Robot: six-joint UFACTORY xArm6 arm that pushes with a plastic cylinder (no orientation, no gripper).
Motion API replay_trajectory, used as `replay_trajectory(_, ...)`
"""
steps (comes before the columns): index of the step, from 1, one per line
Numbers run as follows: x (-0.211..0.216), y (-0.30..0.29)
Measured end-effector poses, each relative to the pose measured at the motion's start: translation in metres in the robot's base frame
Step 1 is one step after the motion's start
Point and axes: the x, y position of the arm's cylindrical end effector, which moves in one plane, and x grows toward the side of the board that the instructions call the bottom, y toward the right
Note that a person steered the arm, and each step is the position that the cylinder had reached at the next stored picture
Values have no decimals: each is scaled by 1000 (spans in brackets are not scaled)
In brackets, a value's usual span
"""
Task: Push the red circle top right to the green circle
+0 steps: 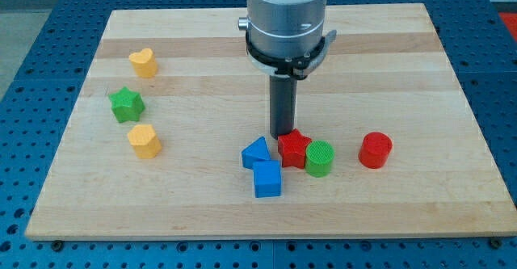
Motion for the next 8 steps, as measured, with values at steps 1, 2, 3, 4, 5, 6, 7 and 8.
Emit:
replay_trajectory(1, -35, 0)
replay_trajectory(2, -68, 5)
replay_trajectory(3, -76, 27)
replay_trajectory(4, -76, 59)
replay_trajectory(5, -75, 93)
replay_trajectory(6, -68, 127)
replay_trajectory(7, -53, 162)
replay_trajectory(8, -32, 193)
